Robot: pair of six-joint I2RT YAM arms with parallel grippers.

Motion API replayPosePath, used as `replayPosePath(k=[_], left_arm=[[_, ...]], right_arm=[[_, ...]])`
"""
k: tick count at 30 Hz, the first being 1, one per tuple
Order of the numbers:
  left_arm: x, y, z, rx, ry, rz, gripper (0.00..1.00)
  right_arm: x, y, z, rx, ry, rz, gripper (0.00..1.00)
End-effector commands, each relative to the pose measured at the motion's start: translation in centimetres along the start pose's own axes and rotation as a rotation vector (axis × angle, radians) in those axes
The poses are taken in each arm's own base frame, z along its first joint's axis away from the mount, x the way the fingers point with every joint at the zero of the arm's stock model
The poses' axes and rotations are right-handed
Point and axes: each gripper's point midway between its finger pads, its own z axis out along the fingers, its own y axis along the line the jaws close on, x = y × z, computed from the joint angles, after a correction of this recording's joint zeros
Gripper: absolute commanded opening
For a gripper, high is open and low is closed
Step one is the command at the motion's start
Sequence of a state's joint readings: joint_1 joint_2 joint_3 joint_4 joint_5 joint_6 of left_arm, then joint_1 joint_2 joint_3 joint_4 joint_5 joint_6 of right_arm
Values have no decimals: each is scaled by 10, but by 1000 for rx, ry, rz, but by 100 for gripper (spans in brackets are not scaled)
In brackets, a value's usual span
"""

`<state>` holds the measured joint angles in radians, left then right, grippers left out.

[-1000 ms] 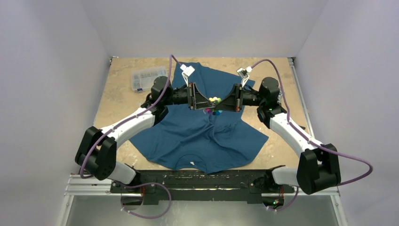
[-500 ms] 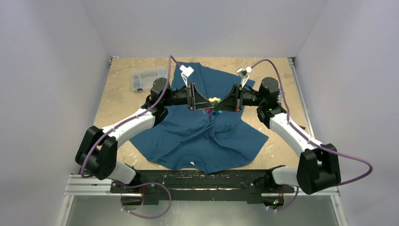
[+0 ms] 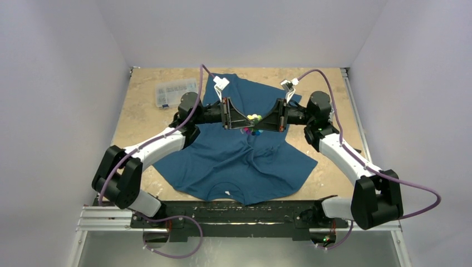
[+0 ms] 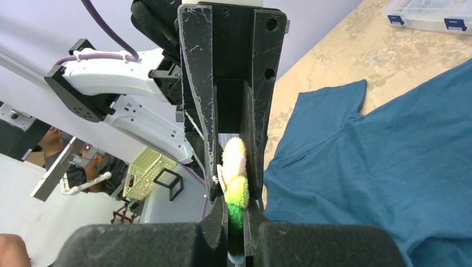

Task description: Remove the brooch from the garment

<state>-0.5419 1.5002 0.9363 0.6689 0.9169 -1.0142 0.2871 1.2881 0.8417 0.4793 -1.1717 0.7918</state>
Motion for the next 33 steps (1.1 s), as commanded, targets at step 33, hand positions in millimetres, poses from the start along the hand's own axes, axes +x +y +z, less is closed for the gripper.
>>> replayPosePath(k=[33], left_arm=[[12, 11, 21, 24, 72, 25, 15]], right_arm=[[-2, 32, 3, -110, 79, -174, 0]])
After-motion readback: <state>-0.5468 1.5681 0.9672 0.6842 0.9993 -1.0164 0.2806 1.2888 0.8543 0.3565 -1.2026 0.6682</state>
